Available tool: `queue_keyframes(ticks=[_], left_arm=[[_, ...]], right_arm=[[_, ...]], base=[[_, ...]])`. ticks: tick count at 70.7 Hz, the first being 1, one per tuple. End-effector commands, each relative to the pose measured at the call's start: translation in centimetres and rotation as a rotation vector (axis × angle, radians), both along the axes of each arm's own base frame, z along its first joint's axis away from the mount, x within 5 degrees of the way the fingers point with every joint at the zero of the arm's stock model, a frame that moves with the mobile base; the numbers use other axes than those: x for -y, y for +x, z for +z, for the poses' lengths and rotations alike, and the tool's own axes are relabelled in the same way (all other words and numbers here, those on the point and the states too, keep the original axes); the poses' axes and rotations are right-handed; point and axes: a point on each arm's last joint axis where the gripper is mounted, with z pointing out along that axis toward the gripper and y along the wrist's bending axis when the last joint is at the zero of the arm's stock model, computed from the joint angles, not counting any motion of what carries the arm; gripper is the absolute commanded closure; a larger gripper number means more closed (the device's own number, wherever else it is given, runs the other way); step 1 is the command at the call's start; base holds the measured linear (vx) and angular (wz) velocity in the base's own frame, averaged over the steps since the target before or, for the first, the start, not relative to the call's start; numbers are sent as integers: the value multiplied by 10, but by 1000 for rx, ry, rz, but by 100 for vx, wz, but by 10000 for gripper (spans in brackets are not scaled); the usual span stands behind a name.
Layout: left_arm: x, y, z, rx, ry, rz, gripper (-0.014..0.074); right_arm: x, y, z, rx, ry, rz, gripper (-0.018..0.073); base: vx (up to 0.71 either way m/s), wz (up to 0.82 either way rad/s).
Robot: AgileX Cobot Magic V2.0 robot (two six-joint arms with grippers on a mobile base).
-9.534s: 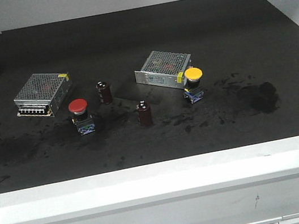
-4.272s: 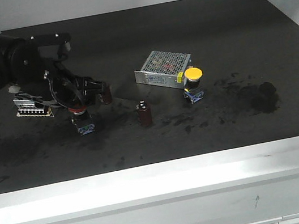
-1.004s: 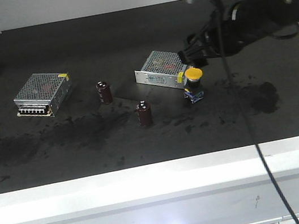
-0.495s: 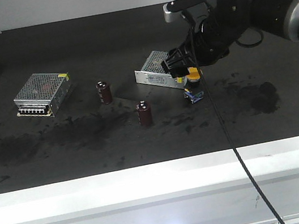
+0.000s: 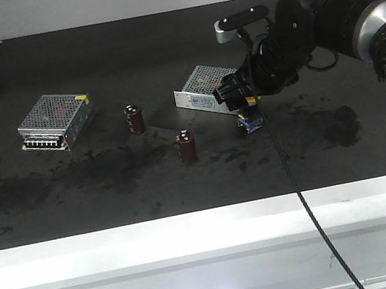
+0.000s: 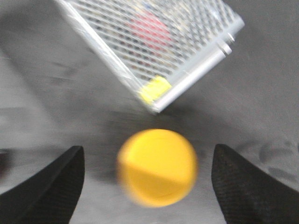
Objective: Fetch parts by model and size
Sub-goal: 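Close the right gripper on the yellow switch and lift it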
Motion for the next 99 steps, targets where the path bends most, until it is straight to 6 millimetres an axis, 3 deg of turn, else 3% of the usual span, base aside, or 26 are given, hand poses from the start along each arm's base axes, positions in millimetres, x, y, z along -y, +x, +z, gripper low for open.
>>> queue_keyframes(ticks=[1, 26, 35, 40, 58, 67, 81, 99], left_arm=[[1, -1, 15, 87, -17, -22, 602], [1, -1, 15, 87, -17, -22, 602], [1, -1, 15, 87, -17, -22, 602], [1, -1, 15, 87, -17, -22, 602], [1, -1, 15, 87, -17, -22, 602], [1, -1, 15, 87, -17, -22, 602], [1, -1, 15, 87, -17, -22, 602], [1, -1, 15, 87, -17, -22, 602]], right_arm=[[10, 3, 31, 121, 31, -26, 17], [6, 4, 28, 113, 47, 12, 20], [5, 5, 26, 112, 52, 5, 69], [5, 5, 25, 110, 52, 5, 138], [4, 1, 34, 120, 87, 0, 561], [7, -5, 53, 173, 104, -2, 571], [18, -40, 70, 308, 143, -15, 568], [44, -121, 78, 514, 187, -26, 567]], base=[[0, 0], [0, 0], [0, 0], [0, 0], [0, 0], [0, 0], [0, 0], [0, 0]])
